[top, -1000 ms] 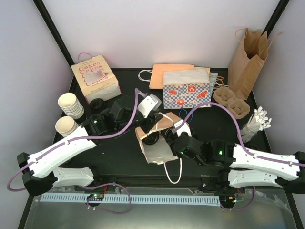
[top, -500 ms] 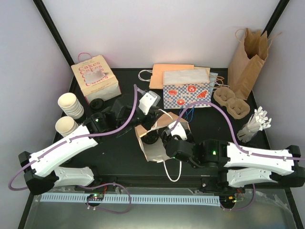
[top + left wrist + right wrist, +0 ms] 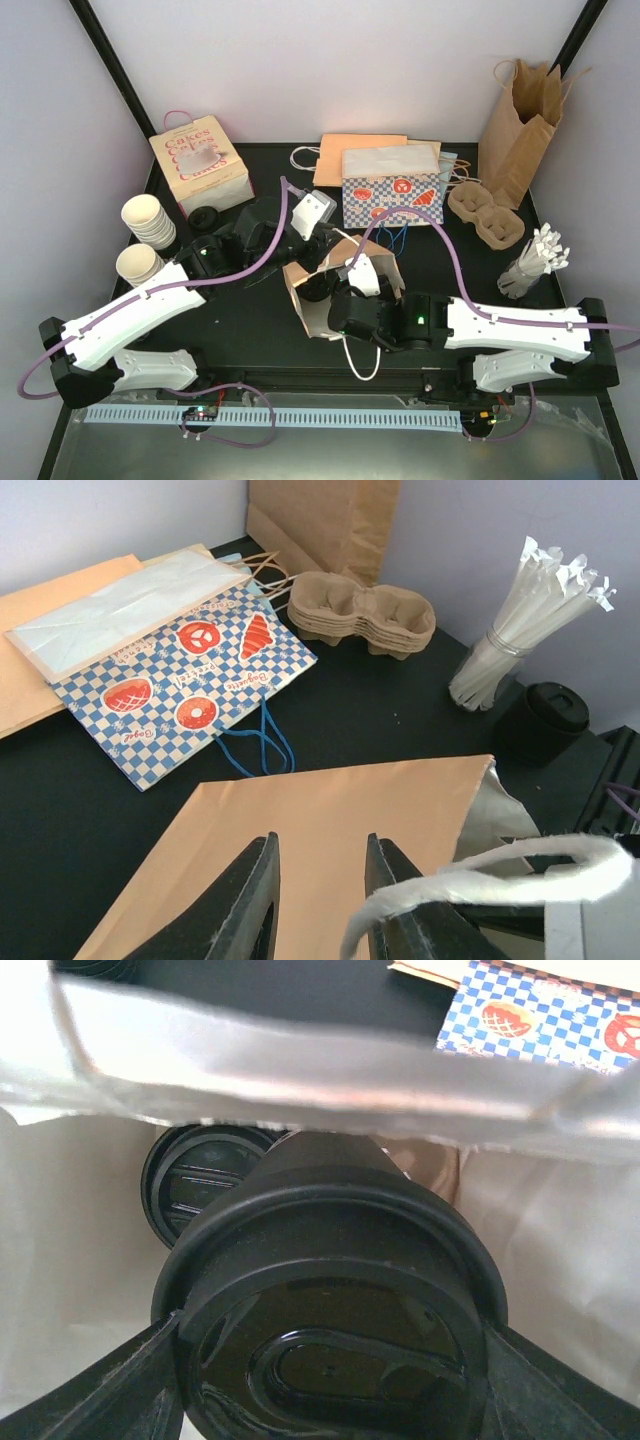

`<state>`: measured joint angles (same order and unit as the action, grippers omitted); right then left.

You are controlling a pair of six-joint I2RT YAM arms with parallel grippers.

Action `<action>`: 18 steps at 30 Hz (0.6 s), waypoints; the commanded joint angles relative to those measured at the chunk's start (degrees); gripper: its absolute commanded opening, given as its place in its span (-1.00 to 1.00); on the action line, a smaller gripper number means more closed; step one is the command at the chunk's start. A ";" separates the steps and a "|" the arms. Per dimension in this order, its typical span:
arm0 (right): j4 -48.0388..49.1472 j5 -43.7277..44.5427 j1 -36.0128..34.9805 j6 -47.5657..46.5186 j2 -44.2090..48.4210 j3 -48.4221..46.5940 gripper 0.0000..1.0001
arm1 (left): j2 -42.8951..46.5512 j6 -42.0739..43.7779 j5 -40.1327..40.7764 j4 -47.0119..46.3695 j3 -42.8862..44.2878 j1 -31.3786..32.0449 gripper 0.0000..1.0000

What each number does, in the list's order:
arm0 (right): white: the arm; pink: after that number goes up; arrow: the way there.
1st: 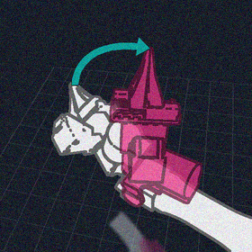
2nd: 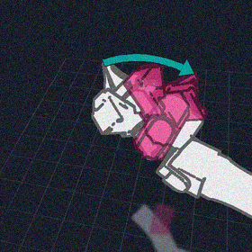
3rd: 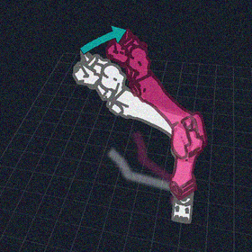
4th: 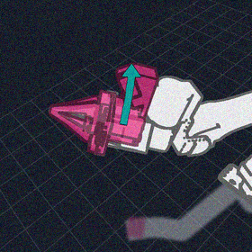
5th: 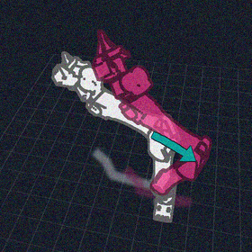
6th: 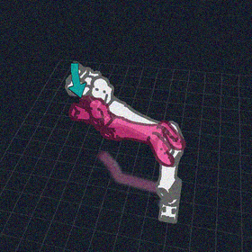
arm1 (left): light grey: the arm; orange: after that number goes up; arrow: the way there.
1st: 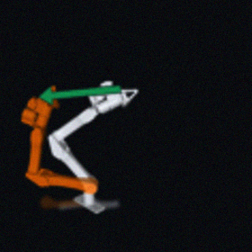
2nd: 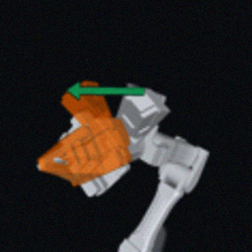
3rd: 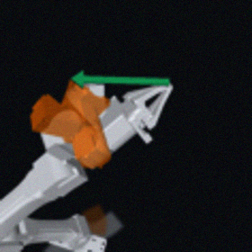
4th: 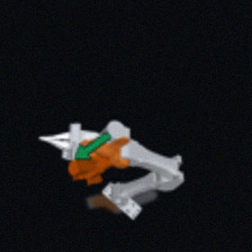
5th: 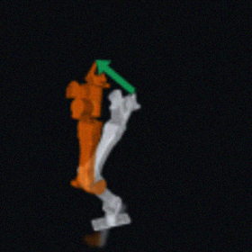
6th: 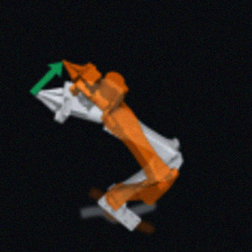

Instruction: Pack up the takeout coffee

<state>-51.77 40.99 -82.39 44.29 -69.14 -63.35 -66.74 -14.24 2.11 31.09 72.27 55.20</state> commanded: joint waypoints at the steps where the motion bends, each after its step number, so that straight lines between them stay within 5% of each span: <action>1: 1.37 5.51 -0.42 6.27 -1.75 0.16 0.30 | 1.58 -1.13 -1.25 -2.19 0.51 -0.24 -0.47; 14: 3.99 5.11 -0.32 6.46 -3.66 1.33 0.30 | 1.70 -1.36 -2.40 -2.55 -0.33 -0.27 -0.50; 18: 1.96 4.30 -0.32 7.60 -2.30 1.92 0.30 | 1.90 -1.02 -2.93 -2.66 -0.46 -0.25 -0.64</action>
<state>-49.32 44.62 -82.39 49.84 -73.01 -62.52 -65.98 -15.18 0.56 29.91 72.03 55.20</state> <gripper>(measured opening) 0.726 0.216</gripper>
